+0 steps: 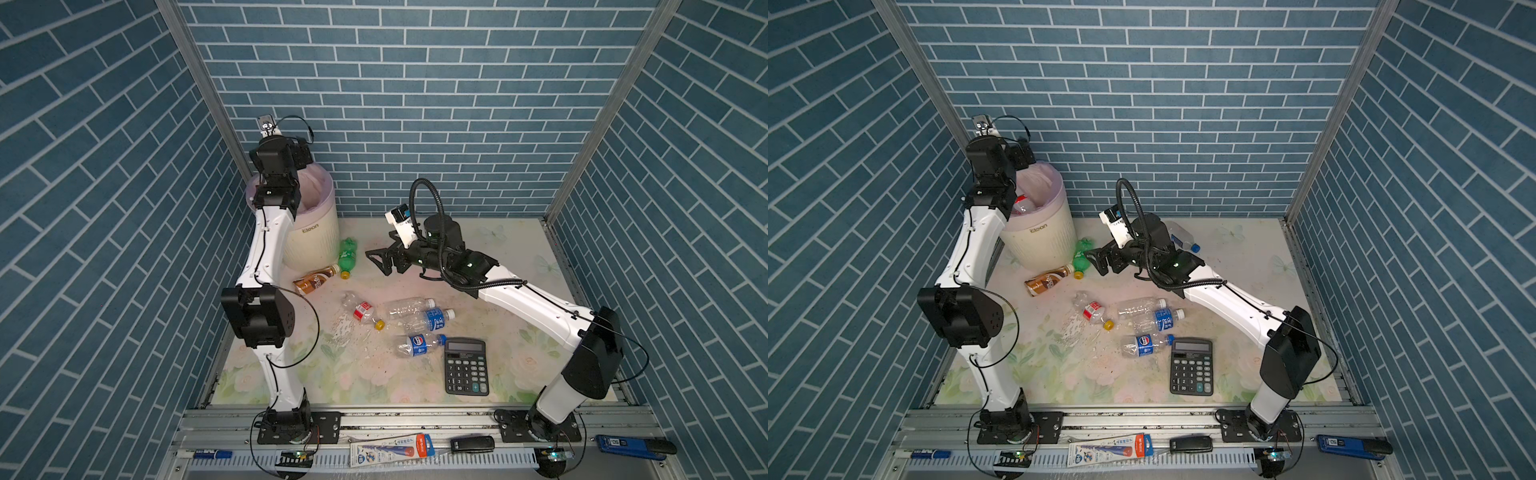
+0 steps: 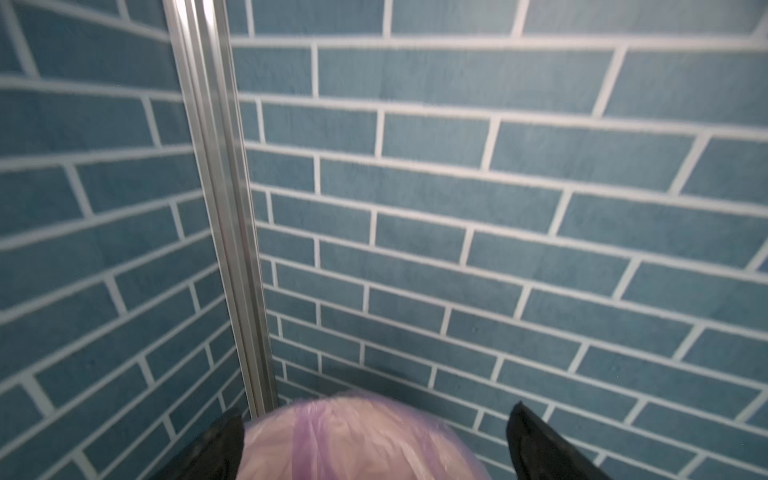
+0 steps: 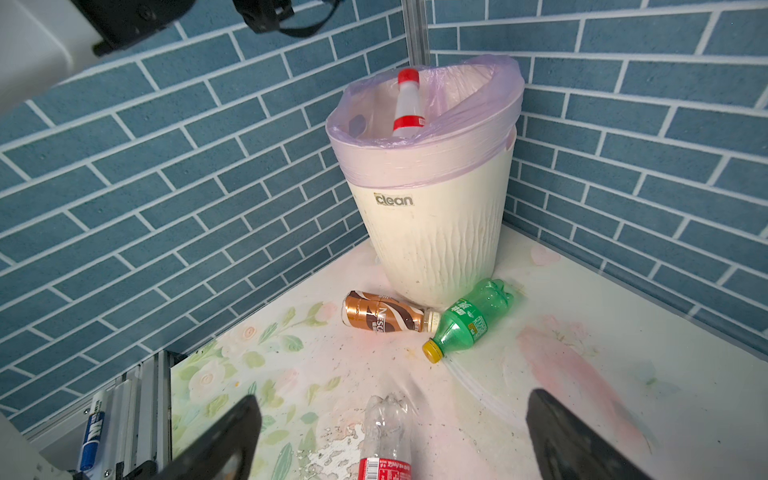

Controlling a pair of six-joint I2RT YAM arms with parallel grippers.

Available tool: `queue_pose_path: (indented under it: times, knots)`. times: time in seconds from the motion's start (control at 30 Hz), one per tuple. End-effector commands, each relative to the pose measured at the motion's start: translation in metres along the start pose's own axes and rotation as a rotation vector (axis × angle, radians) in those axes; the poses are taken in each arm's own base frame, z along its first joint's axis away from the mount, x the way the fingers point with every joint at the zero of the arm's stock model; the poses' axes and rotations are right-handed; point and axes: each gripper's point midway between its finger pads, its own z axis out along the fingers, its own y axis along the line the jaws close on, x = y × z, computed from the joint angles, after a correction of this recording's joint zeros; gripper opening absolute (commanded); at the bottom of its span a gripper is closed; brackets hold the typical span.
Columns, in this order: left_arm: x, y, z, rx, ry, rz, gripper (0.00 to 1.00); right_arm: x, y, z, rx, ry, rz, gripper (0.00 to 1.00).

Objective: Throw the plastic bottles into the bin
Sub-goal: 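Raise the red-cap bottle over the bin and open the left gripper, then bring left gripper back toward the pile while right gripper moves over the blue-label bottles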

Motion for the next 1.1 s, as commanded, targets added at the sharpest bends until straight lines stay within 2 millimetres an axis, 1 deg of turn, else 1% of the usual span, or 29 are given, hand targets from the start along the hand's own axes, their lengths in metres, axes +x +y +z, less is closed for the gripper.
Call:
queue_pose_path:
  times: [0.0, 0.13, 0.3, 0.4, 0.57, 0.63, 0.73, 0.8, 0.9, 1.0, 1.07]
  knots:
    - [-0.076, -0.011, -0.048, 0.066, -0.145, -0.073, 0.99, -0.018, 0.008, -0.002, -0.023, -0.045, -0.040, 0.99]
    - [-0.083, -0.027, -0.063, 0.112, -0.146, -0.062, 0.99, -0.015, 0.007, 0.003, -0.032, -0.043, -0.009, 0.99]
    - [-0.073, -0.050, -0.080, 0.177, -0.075, -0.064, 0.99, -0.013, 0.003, 0.000, -0.001, -0.056, 0.021, 0.99]
    - [-0.065, -0.072, -0.100, 0.231, -0.037, -0.050, 0.99, -0.008, -0.001, -0.004, 0.020, -0.049, 0.033, 0.99]
    - [-0.045, -0.108, -0.139, 0.319, 0.030, -0.038, 0.99, -0.002, -0.010, -0.012, 0.071, -0.033, 0.050, 0.99]
    - [-0.031, -0.118, -0.154, 0.347, 0.063, -0.041, 0.99, 0.000, -0.015, -0.018, 0.099, -0.029, 0.051, 0.99]
    - [-0.013, -0.123, -0.179, 0.367, 0.099, -0.026, 0.99, 0.009, -0.028, -0.029, 0.150, -0.019, 0.067, 0.99]
    - [0.002, -0.120, -0.197, 0.369, 0.120, -0.027, 0.99, 0.019, -0.036, -0.038, 0.173, -0.009, 0.083, 0.99]
    - [0.028, -0.112, -0.220, 0.385, 0.165, -0.062, 0.99, 0.041, -0.050, -0.051, 0.211, 0.022, 0.121, 0.99]
    - [0.067, -0.105, -0.238, 0.400, 0.256, -0.082, 0.99, 0.063, -0.061, -0.063, 0.245, 0.058, 0.143, 0.99]
    - [0.097, -0.103, -0.248, 0.418, 0.317, -0.104, 0.99, 0.078, -0.069, -0.072, 0.288, 0.082, 0.144, 0.99]
